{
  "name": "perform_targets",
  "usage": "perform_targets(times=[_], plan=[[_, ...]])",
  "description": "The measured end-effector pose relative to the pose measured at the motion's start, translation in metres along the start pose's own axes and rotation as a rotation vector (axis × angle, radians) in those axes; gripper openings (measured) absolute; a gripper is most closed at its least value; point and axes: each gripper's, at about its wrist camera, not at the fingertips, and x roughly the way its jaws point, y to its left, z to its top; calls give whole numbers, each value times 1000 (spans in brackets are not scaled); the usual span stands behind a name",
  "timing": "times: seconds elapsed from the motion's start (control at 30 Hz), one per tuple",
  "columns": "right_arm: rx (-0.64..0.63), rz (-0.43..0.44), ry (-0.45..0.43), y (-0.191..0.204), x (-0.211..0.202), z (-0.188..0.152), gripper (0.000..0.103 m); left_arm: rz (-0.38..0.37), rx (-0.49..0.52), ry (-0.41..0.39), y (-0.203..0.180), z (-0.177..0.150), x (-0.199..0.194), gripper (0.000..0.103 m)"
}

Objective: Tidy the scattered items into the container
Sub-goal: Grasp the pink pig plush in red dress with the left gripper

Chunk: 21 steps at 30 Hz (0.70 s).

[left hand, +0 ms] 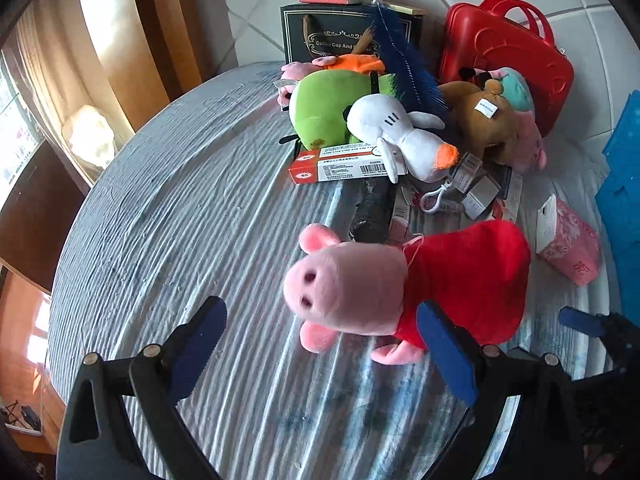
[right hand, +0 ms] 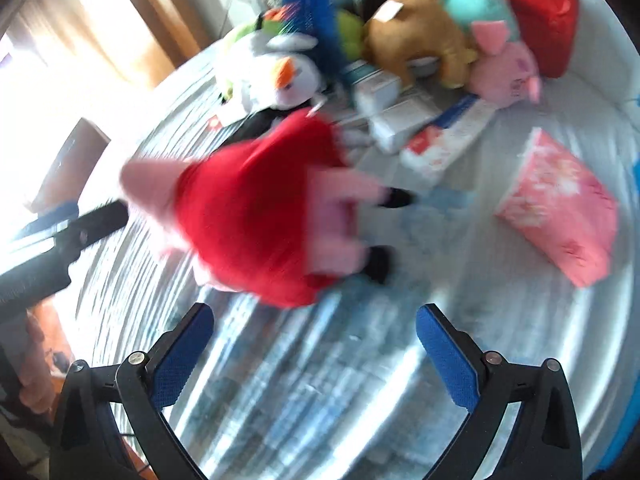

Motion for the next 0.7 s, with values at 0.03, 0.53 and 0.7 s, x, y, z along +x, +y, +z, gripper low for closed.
perform_targets(times=[0.03,0.53,0.7], plan=[[-1,-15,-14,-5,-8,-1,103,7,-2,-2,-2,-3,-3,97],[-47,-224,-120,-23,-10,38,102,22,-65,91,11,-57,19,97],[-102,-279,-38,-16,34,44,102,5,-112,113,32,-44,53,97]])
